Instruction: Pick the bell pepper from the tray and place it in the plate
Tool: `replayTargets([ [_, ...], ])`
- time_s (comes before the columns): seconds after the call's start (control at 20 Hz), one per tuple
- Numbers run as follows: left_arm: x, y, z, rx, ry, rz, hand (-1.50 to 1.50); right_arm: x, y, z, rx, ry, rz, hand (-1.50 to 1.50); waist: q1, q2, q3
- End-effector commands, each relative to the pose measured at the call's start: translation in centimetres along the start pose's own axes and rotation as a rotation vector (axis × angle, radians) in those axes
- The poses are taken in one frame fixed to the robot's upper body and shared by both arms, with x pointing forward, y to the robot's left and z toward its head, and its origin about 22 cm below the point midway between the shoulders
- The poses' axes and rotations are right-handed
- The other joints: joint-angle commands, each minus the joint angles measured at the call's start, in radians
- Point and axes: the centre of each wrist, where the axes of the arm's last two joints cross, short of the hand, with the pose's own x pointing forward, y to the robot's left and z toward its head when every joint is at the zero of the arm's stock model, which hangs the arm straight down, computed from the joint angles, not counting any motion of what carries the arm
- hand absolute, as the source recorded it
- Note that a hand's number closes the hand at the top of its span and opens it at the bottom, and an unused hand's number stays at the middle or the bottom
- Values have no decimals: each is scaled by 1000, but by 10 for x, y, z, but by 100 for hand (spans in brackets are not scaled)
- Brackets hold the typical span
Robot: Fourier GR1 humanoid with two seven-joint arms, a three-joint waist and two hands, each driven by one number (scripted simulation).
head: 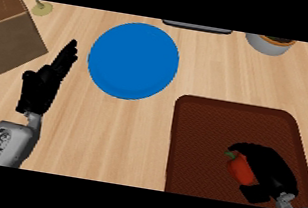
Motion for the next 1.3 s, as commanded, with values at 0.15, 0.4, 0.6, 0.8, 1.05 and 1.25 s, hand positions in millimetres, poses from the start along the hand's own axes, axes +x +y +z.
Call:
replayTargets([
  [0.15,2,21,-12,12,-1,7,0,-20,-9,-4,-66,-30,25,150,-2,0,0],
  [0.4,-13,-12,-5,-8,-3,-2,0,2,-24,-34,-132,87,-41,150,-1,2,0],
  [0.6,0,-7,-5,-4,-8,-13,0,14,-50,-67,-165,325,-137,150,13,4,0],
  [0.8,-15,0,-1,-6,-8,-24,0,31,-70,-81,-324,309,-181,150,6,2,0],
  [1.05,-10,7,0,-1,0,1,0,48,-97,-71,-662,173,-183,150,4,-2,0],
  [1.25,7,-1,-6,2,-3,-8,0,57,-126,-68,-804,55,-206,150,6,0,1],
])
